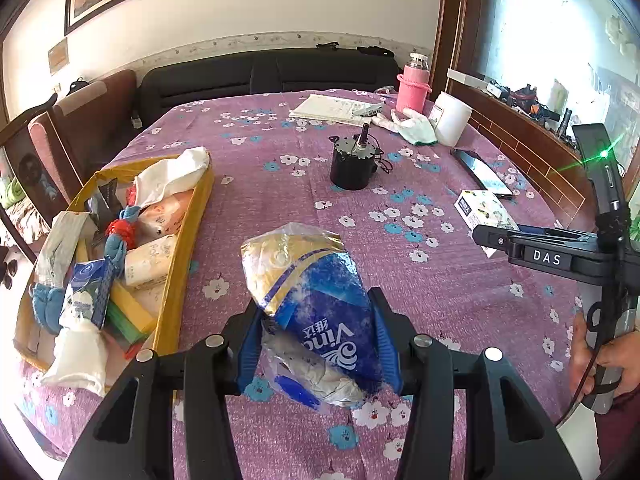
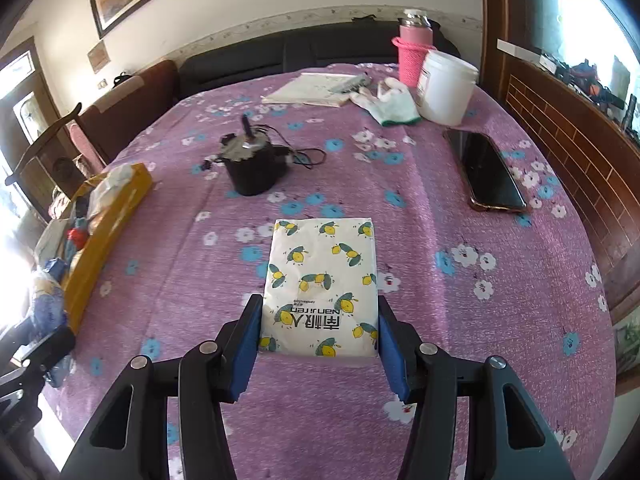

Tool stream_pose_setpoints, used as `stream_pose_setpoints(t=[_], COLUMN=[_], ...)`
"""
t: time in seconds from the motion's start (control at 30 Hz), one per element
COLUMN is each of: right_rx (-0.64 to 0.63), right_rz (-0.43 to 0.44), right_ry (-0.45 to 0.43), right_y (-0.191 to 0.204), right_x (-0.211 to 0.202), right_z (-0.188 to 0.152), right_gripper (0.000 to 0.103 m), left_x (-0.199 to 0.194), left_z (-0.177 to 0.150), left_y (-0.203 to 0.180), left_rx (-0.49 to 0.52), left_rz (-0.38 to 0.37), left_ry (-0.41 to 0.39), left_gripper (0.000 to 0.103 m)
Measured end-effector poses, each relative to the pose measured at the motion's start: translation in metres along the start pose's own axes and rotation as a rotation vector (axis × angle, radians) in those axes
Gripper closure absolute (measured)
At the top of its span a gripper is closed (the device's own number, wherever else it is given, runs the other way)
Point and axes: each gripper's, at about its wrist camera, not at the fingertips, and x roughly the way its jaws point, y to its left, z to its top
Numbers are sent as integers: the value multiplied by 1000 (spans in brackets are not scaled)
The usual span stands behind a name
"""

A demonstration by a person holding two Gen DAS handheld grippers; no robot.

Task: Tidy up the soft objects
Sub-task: 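Carry both tissue packs over the tray and open both tools to drop them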

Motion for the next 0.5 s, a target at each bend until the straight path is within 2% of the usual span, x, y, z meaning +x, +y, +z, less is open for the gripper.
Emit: stream_pose_setpoints(t=[0.3, 0.5], right_rx=[-48, -85], right_rz=[35, 61], right_ry=[-23, -32], right_y=[33, 59], right_x=[-17, -24], right_z=[2, 5], right_gripper=[46, 46], left_x=[-12, -22], left_z=[-6, -10], left_y=[15, 39], left_rx=[-34, -80], left_rz=[-1, 10], left_ry=[-19, -37], left_gripper=[55, 55])
